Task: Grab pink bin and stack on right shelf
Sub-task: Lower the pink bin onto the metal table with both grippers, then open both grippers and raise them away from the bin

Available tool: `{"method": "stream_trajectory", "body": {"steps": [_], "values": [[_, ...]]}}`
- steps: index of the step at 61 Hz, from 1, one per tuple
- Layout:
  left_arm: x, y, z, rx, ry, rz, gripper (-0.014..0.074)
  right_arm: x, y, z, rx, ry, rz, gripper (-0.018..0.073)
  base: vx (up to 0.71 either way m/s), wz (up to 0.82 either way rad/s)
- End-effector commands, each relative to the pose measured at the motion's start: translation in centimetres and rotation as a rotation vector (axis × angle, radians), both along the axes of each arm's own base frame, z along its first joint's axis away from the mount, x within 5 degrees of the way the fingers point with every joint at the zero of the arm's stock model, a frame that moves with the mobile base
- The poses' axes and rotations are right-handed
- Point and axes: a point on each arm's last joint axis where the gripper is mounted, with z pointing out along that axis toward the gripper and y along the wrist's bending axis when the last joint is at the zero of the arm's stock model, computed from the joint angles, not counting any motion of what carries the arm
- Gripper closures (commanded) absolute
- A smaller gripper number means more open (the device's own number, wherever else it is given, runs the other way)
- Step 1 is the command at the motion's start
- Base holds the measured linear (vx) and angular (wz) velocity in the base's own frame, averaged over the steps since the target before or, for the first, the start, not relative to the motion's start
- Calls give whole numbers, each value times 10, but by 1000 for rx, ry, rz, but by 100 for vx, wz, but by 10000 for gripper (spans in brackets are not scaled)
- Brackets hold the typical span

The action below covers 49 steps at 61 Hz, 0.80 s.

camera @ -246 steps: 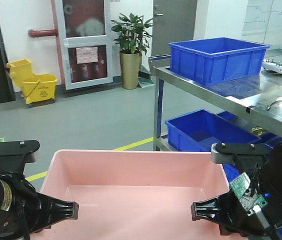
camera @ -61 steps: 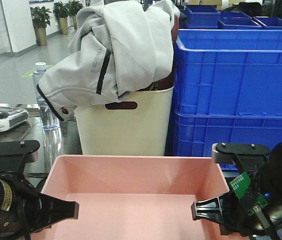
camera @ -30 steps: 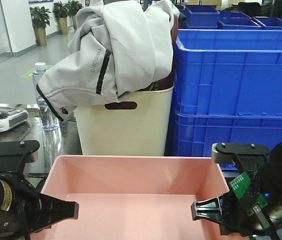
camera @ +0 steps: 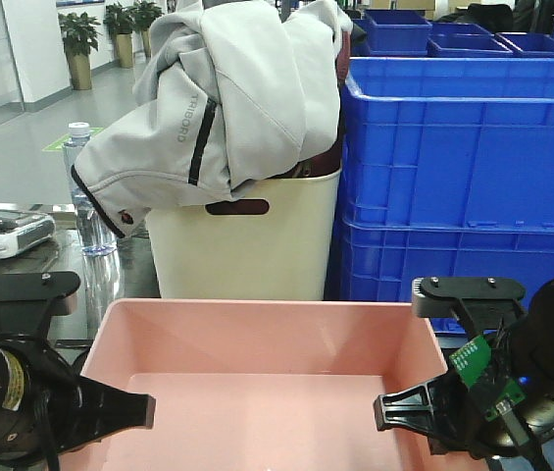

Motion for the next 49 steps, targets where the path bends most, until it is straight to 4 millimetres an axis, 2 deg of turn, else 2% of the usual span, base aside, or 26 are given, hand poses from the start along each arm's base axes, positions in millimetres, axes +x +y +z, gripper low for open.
{"method": "stream_trajectory", "body": {"steps": [1, 3, 8, 13, 18, 25, 34, 41, 49], "values": [[7, 2, 18, 36, -117, -66, 532, 9, -4, 16, -33, -98, 20, 505, 0, 0], [16, 2, 13, 76, -86, -67, 510, 21, 2, 10, -46, -79, 20, 473, 0, 0], [25, -1, 8, 106, -62, -80, 455, 32, 8, 6, -51, -65, 20, 403, 0, 0], [30, -5, 6, 122, -41, -82, 360, 41, 12, 4, -50, -55, 18, 316, 0, 0], [32, -6, 10, 119, -48, -88, 234, 43, 14, 7, -43, -61, 17, 191, 0, 0], [25, -4, 26, 112, -53, -105, 112, 39, 12, 20, -28, -111, 31, 48, 0, 0], [0, 7, 50, 110, -77, -212, 55, 14, 1, 36, -41, -180, 128, -43, 0, 0], [-31, 20, 63, 108, -136, -349, 55, -19, -14, 43, -27, -272, 210, -43, 0, 0], [-70, 33, 66, 41, -248, -494, 63, -62, -33, 44, -31, -384, 311, -24, 0, 0]]}}
